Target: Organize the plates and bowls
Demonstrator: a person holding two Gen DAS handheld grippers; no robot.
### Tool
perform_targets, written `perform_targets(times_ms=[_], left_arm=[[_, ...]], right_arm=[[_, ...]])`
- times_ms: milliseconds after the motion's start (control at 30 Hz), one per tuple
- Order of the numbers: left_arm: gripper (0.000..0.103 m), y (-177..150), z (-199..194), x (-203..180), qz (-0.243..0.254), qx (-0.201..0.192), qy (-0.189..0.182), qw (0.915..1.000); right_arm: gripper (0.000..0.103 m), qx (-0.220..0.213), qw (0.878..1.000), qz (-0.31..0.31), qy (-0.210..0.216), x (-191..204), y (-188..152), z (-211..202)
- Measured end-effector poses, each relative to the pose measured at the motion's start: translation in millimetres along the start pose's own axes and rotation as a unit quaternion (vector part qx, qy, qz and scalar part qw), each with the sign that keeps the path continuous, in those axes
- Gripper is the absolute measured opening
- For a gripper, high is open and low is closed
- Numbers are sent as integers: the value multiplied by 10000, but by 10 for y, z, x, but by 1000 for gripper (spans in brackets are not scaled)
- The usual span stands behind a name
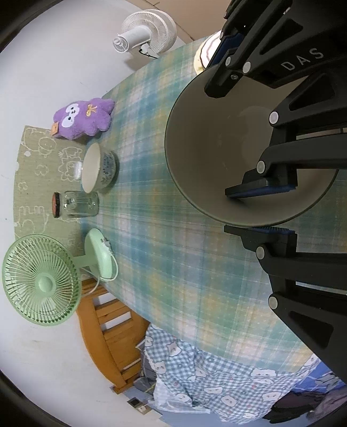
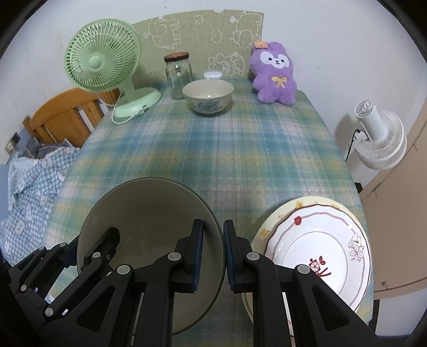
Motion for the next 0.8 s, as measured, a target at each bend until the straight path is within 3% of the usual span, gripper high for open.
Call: perform_targets(times_ms=[167, 800], left_arm=[[18, -62, 63, -1, -9, 113, 106, 9999], [18, -162, 307, -45, 142, 405, -75, 9991]], right_arm=[[19, 91, 10000, 1, -13, 22, -63, 76], [19, 359, 9990, 163, -192, -36, -175, 317]])
Point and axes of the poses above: each gripper's, at about its wrist camera, not at the fingertips, and z roughly the way its jaws point, x to its left, y to its top, the point moved 6 cm from there along z, roughly the way its jaws point, and after that the axes turned 8 degrees about z, right-handed, at the moved point
